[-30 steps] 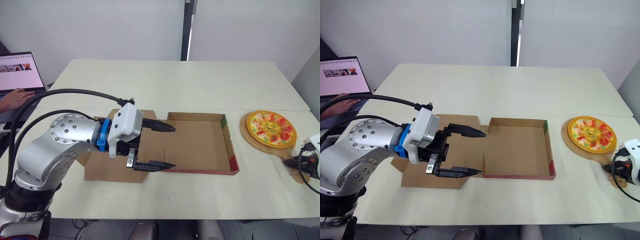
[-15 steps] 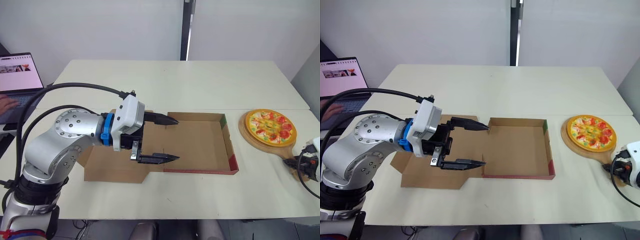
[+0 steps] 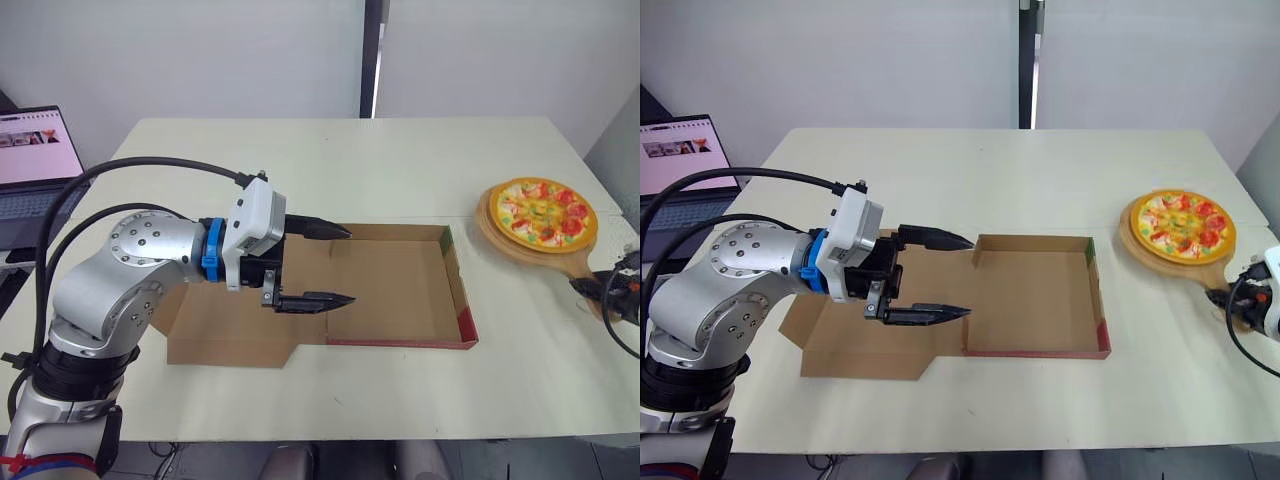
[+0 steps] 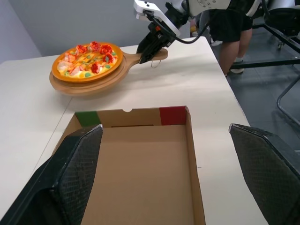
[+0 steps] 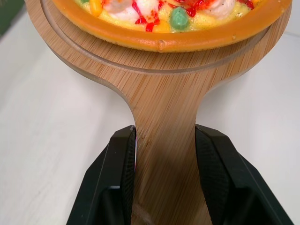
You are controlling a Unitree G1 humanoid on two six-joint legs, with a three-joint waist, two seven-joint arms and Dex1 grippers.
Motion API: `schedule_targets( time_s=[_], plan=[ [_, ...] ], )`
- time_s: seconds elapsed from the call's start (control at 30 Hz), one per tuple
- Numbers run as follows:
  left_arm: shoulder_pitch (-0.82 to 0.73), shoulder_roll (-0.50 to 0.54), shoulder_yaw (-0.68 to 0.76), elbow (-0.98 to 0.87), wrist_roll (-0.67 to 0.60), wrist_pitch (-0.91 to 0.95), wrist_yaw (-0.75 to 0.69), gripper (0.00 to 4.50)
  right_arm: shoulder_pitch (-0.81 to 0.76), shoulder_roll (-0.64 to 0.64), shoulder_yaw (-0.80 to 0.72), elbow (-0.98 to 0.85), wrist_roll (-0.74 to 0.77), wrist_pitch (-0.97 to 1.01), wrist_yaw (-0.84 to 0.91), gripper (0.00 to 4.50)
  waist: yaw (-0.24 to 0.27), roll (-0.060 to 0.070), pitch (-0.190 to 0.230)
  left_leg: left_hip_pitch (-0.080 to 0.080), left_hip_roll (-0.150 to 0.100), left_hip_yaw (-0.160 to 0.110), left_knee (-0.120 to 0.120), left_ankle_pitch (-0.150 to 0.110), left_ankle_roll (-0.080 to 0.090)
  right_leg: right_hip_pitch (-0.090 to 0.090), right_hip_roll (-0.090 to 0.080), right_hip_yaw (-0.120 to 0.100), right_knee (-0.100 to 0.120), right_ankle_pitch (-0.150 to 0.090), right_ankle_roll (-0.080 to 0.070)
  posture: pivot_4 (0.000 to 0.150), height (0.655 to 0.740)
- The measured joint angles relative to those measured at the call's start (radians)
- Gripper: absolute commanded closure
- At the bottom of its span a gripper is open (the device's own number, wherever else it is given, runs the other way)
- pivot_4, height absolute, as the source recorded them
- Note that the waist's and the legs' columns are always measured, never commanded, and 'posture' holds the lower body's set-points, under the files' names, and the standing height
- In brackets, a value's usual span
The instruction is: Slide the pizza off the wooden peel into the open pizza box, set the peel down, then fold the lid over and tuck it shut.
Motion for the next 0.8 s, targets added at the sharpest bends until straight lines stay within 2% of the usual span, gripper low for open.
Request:
schedule_targets(
  time_s=[0.2,0.5,0.8],
  plan=[
    [0.012,0.013,0.018,-0.001,-0.001,0.004,0.003,0.00,-0.033,-0.035,0.028,-0.001,0.002,-0.026,0.053,2.91,-0.001,0.001,0.001,0.000,0.000,0.000,0.000,0.001,-0.002,-0.001,0.000,0.000,0.000,0.000,0.000,0.150,0.7400],
    [0.095,0.111,0.114,0.001,-0.002,0.025,-0.007,0.00,-0.089,-0.117,0.083,-0.122,0.029,-0.074,0.196,2.91,-0.004,0.001,0.002,0.000,0.000,0.000,0.000,0.000,0.000,-0.002,0.000,0.000,0.000,0.000,0.000,0.150,0.7400],
    [0.144,0.134,0.129,0.001,0.001,0.021,-0.021,0.00,-0.101,-0.197,0.190,-0.147,-0.021,-0.246,0.316,2.91,0.000,0.001,0.002,-0.001,0.000,-0.001,-0.001,0.000,0.000,-0.002,0.000,-0.001,0.000,0.000,0.000,0.150,0.7400]
  ],
)
